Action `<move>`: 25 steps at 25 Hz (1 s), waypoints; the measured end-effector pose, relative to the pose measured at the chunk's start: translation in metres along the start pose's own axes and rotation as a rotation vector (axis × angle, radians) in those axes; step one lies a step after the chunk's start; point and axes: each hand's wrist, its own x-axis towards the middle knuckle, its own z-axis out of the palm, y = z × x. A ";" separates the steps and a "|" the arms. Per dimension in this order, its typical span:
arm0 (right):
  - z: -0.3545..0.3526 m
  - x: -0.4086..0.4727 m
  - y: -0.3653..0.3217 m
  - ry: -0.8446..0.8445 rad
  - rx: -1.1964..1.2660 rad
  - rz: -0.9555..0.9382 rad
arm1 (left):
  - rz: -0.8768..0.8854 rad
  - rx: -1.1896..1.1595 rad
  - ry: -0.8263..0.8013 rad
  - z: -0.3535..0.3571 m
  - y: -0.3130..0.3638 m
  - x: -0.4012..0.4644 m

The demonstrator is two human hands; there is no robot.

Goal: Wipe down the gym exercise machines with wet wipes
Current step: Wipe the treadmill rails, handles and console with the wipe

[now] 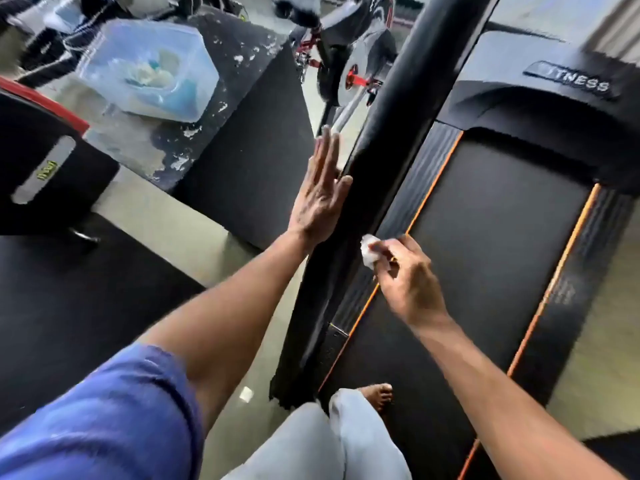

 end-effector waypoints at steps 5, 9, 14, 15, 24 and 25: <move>0.011 0.047 -0.011 -0.223 -0.327 -0.654 | -1.181 -0.654 0.488 0.085 -0.071 -0.185; 0.049 0.039 0.016 -0.214 -0.401 -0.731 | -1.313 -0.299 0.443 0.121 -0.065 -0.190; 0.095 -0.011 0.011 -0.331 -0.651 -0.748 | -1.218 -0.285 0.649 0.123 -0.069 -0.196; 0.104 -0.015 0.002 -0.363 -0.700 -0.766 | -1.166 -0.291 0.623 0.123 -0.071 -0.198; 0.096 0.057 -0.023 -0.444 -0.916 -1.123 | -1.012 -0.271 0.515 0.125 -0.080 -0.220; 0.105 0.051 -0.020 -0.453 -0.955 -1.163 | -1.008 -0.267 0.506 0.125 -0.081 -0.221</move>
